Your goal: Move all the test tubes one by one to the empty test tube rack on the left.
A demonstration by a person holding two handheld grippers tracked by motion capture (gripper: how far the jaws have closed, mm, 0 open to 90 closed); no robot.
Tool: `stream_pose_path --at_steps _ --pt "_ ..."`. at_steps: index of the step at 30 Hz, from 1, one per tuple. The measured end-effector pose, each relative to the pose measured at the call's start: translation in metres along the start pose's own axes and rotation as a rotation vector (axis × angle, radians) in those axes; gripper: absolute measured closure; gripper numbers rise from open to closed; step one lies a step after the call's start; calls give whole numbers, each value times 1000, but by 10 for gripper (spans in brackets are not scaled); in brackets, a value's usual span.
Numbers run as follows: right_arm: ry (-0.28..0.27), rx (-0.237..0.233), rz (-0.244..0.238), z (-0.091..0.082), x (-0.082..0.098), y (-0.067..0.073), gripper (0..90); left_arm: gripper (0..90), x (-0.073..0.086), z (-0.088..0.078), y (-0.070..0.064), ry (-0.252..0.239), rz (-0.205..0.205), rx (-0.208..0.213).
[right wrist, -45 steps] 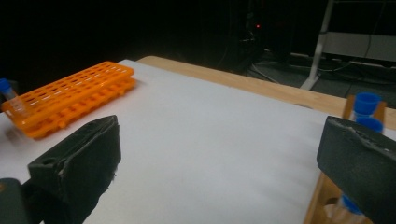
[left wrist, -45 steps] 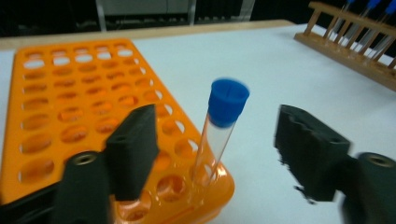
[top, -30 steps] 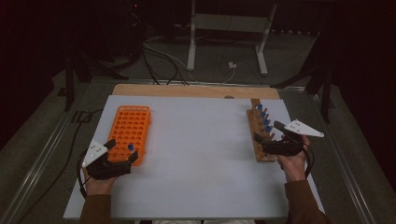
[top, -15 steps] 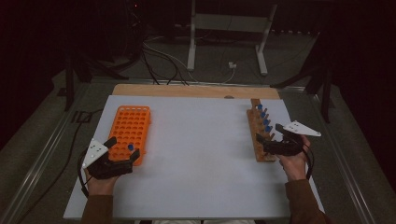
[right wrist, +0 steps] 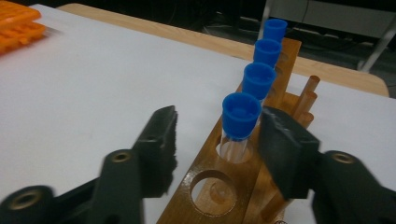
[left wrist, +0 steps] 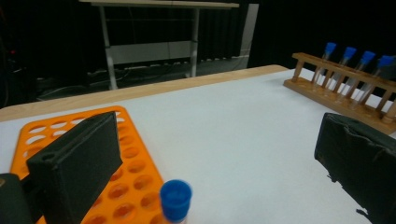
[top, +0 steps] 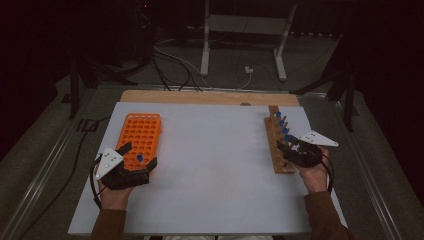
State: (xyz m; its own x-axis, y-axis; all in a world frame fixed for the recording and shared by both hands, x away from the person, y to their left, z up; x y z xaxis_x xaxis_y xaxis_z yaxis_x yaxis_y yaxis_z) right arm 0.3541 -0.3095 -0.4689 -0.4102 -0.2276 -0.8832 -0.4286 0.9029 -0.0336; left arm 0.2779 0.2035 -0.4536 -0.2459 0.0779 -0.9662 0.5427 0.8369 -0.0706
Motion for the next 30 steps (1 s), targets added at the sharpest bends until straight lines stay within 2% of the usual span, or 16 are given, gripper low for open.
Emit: stream_pose_path --at_steps 8,14,23,30 --pt "9 22 -13 5 1 2 656 17 -1 10 -11 16 22 43" --pt "-1 47 -25 4 1 1 744 17 0 18 -18 26 33 55" --pt "4 70 -4 9 1 -1 735 17 0 29 -29 42 49 87" --pt "8 85 1 12 2 0 761 17 -1 33 -33 42 44 103"
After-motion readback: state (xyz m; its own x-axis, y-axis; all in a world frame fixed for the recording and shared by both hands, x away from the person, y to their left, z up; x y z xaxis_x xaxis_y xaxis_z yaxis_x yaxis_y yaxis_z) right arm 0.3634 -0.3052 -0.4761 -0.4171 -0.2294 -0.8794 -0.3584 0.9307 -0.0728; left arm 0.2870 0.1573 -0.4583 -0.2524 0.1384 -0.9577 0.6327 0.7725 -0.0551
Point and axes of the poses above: each handheld gripper's, and its own axes: z roughly forward along the jaws, x roughly out of its underside, y roughly to its left, the point moved 2 cm from there along z, roughly forward along the jaws, and after that the axes turned 2 degrees about x, right-handed, at the moved point
